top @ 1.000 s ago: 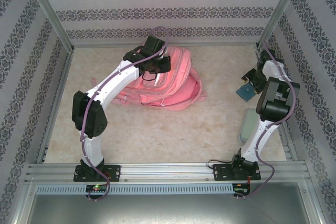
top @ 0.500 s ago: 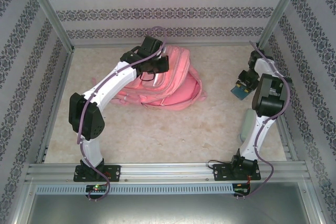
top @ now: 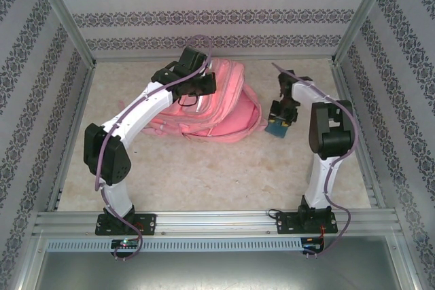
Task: Pack the student bag
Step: Move the personal item to the middle-right of the table, then pick up the personal item from the middle-right of the table.
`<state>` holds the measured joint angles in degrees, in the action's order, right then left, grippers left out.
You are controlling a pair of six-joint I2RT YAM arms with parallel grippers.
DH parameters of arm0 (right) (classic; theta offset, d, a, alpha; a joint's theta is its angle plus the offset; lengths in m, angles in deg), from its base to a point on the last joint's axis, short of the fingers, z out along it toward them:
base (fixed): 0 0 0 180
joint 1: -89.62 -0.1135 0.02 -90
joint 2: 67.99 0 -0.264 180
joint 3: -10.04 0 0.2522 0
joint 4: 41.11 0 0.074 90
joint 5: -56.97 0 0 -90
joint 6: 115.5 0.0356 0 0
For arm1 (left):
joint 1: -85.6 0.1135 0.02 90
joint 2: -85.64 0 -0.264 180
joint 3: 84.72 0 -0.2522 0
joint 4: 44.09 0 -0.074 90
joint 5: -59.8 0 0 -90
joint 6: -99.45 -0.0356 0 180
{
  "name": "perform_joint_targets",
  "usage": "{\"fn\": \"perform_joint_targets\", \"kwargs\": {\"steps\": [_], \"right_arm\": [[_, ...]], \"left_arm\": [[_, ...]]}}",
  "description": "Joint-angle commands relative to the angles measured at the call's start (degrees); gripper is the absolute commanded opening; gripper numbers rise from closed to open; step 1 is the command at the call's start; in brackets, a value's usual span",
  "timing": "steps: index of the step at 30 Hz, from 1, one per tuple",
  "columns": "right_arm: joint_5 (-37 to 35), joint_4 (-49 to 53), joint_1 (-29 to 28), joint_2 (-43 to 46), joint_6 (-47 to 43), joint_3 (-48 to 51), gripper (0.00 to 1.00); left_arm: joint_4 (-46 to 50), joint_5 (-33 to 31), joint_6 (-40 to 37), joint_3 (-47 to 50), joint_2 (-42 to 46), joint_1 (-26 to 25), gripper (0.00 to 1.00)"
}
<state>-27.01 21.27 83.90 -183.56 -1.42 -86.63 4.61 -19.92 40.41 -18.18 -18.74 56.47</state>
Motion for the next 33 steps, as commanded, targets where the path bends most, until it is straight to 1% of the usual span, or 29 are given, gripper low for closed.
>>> {"fn": "perform_joint_targets", "kwargs": {"steps": [1, 5, 8, 12, 14, 17, 20, 23, 25, 26, 28, 30, 31, 33], "right_arm": [[-0.7, 1.8, -2.4, 2.9, -1.1, 4.5, 0.54], [-1.4, -0.5, -2.5, 9.5, -0.5, 8.2, 0.65], [-2.0, -1.9, -2.1, 13.5, 0.3, 10.8, 0.67], [-0.5, -4.5, -0.1, 17.6, 2.2, 15.8, 0.67], [1.8, -6.6, 1.0, 18.6, 3.0, 18.7, 0.66], [5.3, -8.4, 2.7, 17.4, 3.9, 21.6, 0.62], [7.8, -10.8, 3.1, 16.5, 4.9, 23.4, 0.58], [8.5, -11.9, 3.3, 15.0, 5.7, 24.1, 0.52], [8.8, -12.4, 3.8, 14.1, 6.0, 24.3, 0.42], [8.9, -12.6, 4.0, 13.8, 6.3, 24.5, 0.36], [8.8, -12.8, 4.5, 14.1, 6.8, 24.9, 0.19], [7.8, -12.8, 4.7, 15.8, 6.9, 25.1, 0.04], [7.2, -12.6, 4.7, 16.8, 6.9, 25.1, 0.0], [6.0, -11.9, 4.7, 19.6, 6.8, 24.5, 0.0]], "left_arm": [[-1.0, -1.1, 0.8, 0.8, 3.6, 1.1, 0.0], [-0.6, -1.2, 0.8, 1.2, 3.8, 1.1, 0.0], [-0.6, -1.2, 0.9, 1.5, 4.0, 1.1, 0.0], [-0.6, -1.3, 0.8, 1.4, 3.8, 1.2, 0.0], [-0.6, -1.4, 0.8, 1.2, 3.7, 1.3, 0.0], [-0.5, -1.2, 0.7, 0.8, 3.4, 1.3, 0.0], [0.0, -1.0, 0.6, 0.0, 3.0, 1.4, 0.0], [0.1, -1.0, 0.5, -0.7, 2.7, 1.5, 0.0], [0.3, -1.0, 0.5, -0.8, 2.8, 1.5, 0.0], [0.3, -0.9, 0.5, -0.9, 2.9, 1.5, 0.0], [0.4, -1.0, 0.4, -0.8, 3.0, 1.6, 0.0], [0.4, -1.1, 0.3, -0.7, 3.2, 1.7, 0.0], [0.3, -1.1, 0.4, -0.7, 3.2, 1.7, 0.0], [0.3, -1.1, 0.4, -0.6, 3.3, 1.9, 0.0]]}}
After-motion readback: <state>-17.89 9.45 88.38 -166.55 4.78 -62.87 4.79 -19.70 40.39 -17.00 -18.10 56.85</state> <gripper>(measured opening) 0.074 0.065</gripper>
